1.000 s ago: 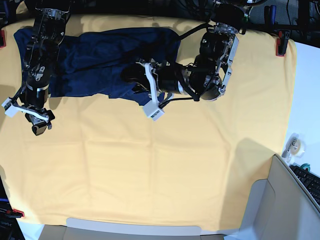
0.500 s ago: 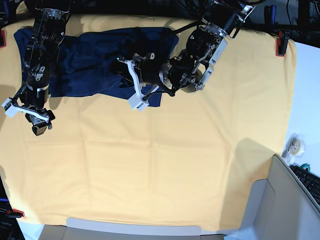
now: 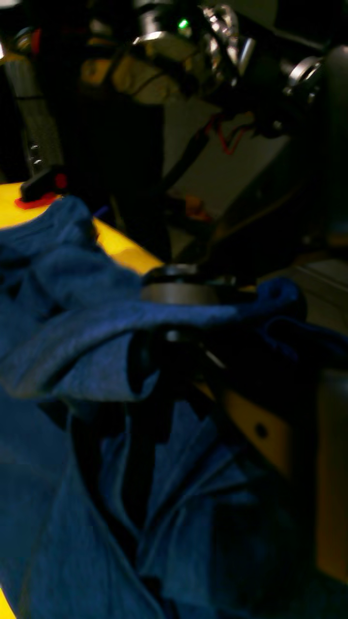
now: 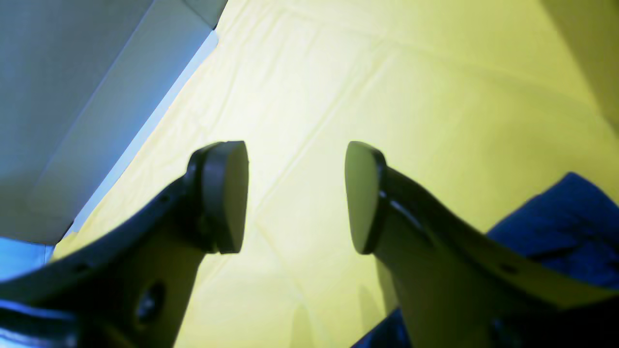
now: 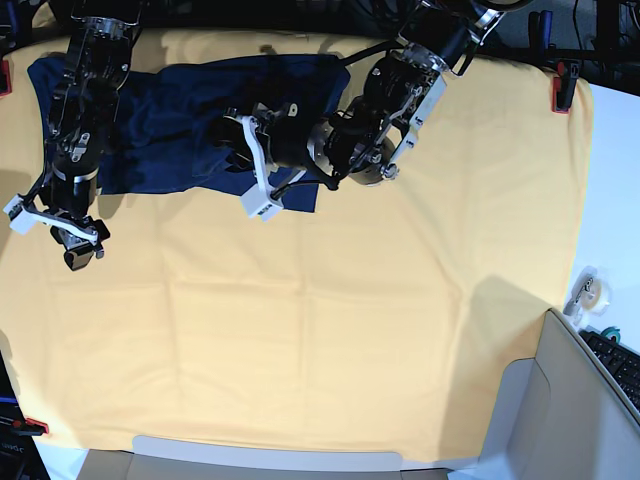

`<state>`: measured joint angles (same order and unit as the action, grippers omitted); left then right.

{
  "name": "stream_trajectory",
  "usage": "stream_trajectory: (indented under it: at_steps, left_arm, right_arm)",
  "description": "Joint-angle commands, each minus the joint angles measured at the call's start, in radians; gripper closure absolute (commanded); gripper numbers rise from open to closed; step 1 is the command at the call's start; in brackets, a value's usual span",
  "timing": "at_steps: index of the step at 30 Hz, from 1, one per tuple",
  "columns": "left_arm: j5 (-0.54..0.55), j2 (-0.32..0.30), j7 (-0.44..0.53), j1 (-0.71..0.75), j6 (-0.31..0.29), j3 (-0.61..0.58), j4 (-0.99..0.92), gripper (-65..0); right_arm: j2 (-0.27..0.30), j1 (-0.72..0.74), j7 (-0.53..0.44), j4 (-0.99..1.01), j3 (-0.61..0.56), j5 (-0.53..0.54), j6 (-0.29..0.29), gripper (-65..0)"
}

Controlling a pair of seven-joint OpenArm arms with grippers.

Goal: Fold the T-shirt properly

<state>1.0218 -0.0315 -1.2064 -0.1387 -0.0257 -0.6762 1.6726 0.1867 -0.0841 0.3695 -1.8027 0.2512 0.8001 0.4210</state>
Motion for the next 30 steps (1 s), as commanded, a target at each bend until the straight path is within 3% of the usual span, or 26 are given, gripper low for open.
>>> stream_trajectory:
  at_steps: [1, 27, 30]
  left_arm:
    - [0.025, 0.011, 0.006, -0.031, -0.003, -0.001, 0.021, -0.1]
    - [0.024, 0.035, 0.013, -0.042, -0.003, -0.038, -0.002, -0.6]
    - [0.024, 0.032, 0.017, -0.042, -0.003, -0.032, -0.016, -4.9]
  right_arm:
    - [0.01, 0.013, -0.023, -0.019, 0.006, -0.003, -0.012, -31.9]
    - [0.004, 0.013, -0.023, -0.019, 0.004, -0.003, -0.012, -31.9]
    - [0.004, 0.013, -0.023, -0.019, 0.004, -0.003, -0.012, -31.9]
